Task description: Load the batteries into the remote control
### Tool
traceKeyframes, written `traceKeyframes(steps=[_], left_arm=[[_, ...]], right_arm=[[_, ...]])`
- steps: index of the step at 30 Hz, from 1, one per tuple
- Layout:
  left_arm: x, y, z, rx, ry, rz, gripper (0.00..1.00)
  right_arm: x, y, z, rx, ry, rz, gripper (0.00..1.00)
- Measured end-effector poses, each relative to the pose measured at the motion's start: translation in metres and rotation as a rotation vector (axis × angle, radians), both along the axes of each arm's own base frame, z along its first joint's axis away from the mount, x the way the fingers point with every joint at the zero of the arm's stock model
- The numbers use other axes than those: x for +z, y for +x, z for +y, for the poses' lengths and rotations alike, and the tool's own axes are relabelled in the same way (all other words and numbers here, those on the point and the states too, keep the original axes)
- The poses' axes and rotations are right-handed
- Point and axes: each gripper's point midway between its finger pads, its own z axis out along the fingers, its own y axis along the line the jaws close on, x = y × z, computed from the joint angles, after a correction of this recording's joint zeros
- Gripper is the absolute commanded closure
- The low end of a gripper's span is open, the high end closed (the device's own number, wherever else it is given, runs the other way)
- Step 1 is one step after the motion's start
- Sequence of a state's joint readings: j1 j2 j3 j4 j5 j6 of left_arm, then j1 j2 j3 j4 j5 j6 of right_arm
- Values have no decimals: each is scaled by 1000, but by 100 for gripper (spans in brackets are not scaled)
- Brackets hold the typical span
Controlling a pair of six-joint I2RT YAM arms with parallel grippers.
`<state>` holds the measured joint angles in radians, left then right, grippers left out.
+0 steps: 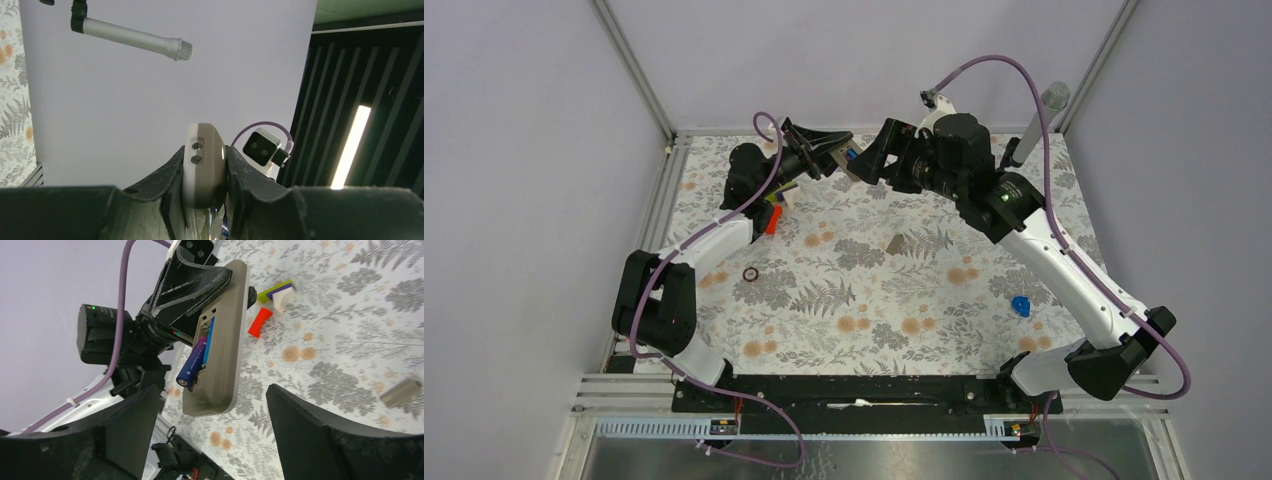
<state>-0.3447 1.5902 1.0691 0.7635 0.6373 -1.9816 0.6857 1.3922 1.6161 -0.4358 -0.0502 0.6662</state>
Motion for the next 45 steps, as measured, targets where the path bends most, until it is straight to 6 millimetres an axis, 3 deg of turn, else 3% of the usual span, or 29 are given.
traceKeyframes(steps=[3,7,14,20,24,27,37,45], left_arm=[[4,-1,1,-1,-17,-3,100],[6,-1,1,0,-26,-2,100],[10,-1,2,0,-37,-10,100],[12,-1,3,2,-51,-2,100],[14,-1,4,2,-60,-1,100],[15,-1,4,2,-65,-2,100],[18,-2,4,-1,-78,1,100],[18,-2,3,-2,-78,-1,100]], right_arm=[[-2,0,6,11,37,17,26],[-1,0,12,24,81,30,27],[-1,1,17,37,130,23,17],[6,0,9,20,182,-2,13],[21,0,4,6,237,-32,18],[29,1,3,4,267,-45,27],[27,1,5,16,282,-26,50],[19,3,10,28,276,-4,50]])
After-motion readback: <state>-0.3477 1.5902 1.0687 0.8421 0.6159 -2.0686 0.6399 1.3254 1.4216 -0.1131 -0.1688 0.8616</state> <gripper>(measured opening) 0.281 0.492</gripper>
